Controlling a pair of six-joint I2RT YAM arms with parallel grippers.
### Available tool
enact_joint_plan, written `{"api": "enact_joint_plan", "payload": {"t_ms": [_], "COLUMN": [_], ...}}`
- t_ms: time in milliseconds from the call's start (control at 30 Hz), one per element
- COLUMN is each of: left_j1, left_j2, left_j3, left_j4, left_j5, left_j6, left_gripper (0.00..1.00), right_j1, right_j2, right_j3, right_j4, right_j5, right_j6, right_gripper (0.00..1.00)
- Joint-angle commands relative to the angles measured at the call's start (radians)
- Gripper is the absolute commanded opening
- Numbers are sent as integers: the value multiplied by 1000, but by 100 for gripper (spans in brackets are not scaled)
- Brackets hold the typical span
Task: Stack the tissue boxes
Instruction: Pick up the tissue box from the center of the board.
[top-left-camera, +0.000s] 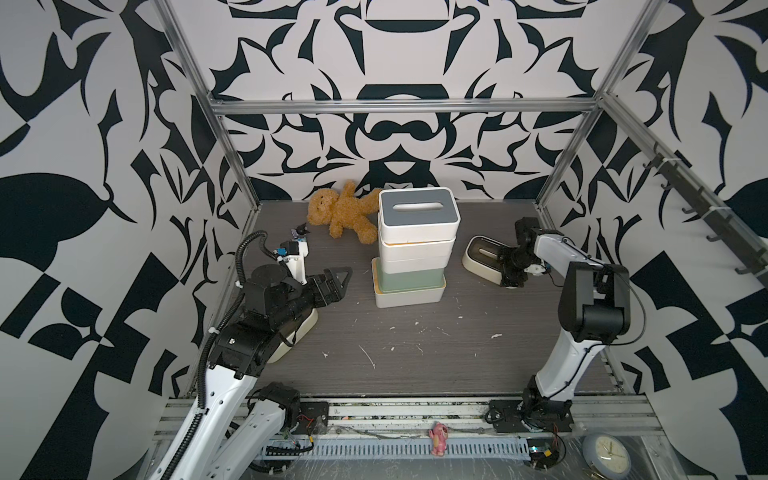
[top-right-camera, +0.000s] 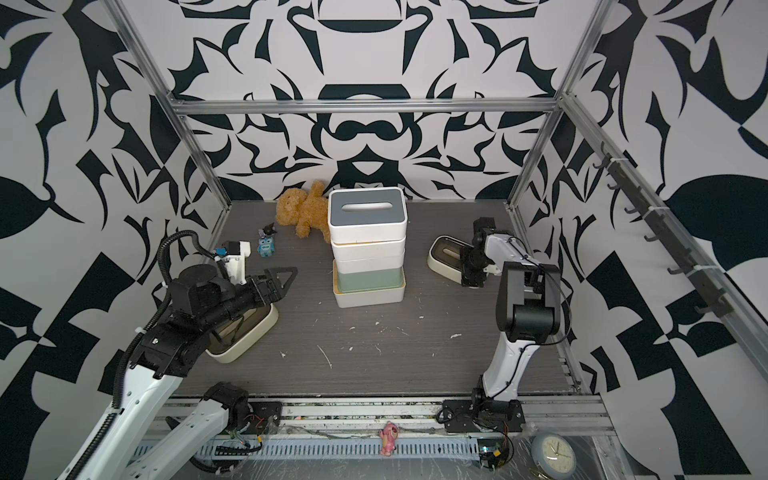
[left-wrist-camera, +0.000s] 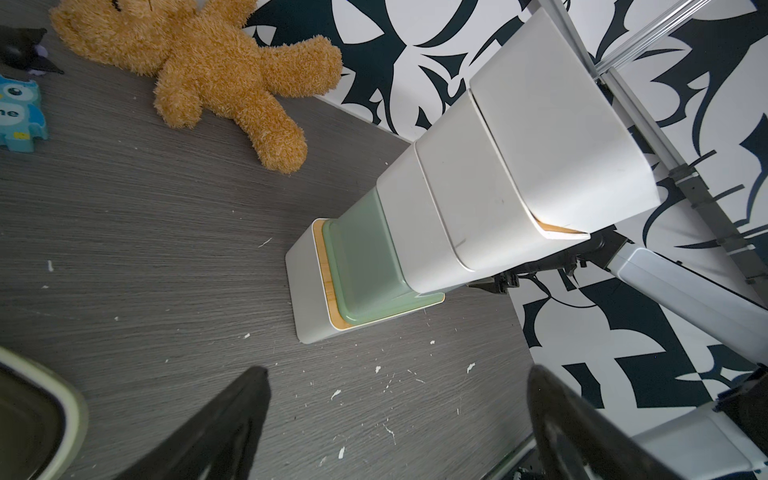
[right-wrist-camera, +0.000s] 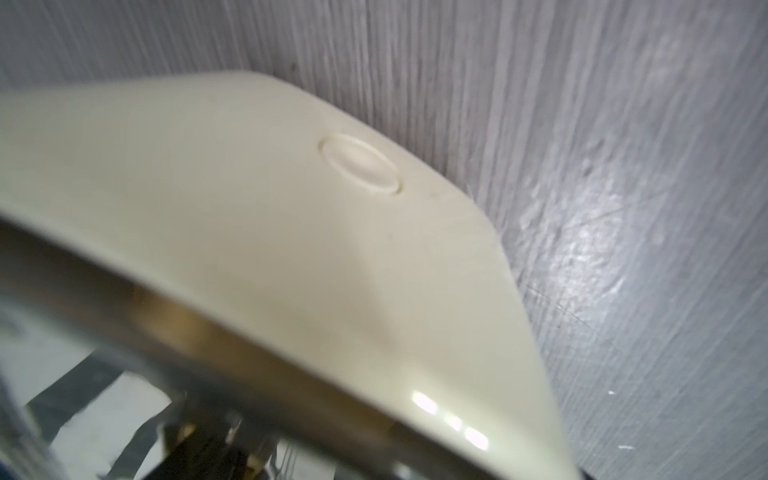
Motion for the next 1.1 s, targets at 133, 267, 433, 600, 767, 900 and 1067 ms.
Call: {"api": "enact_joint_plan", "payload": {"t_ms": [133, 267, 433, 600, 767, 900, 1067], "left_j1": [3, 4, 3, 4, 3, 3, 3], "left_j2": [-11, -11, -10, -9, -1, 5, 6], "left_j3": [-6, -1, 3, 5, 14, 19, 28], "left_j4": [17, 15, 12, 9, 8, 7, 7], "left_j5": [2, 0, -2, -6, -8, -8, -7], "left_j6": [-14, -14, -12, -6, -2, 1, 12], "left_gripper": [99, 99, 99, 99, 99, 99, 99], "right_j1": [-2, -4, -7, -13, -15, -19, -26], "right_j2": [-2, 2, 5, -8, -39, -69, -131], "right_j3": [20, 15, 7, -2, -21, -28, -45], "right_j4": [-20, -3, 24, 56, 96, 91, 91], "right_j5": [16, 16, 15, 9, 15, 22, 17], "right_j6": [25, 40, 49, 29, -7, -40, -59], "right_gripper": [75, 70, 64, 56, 53, 52, 51]}}
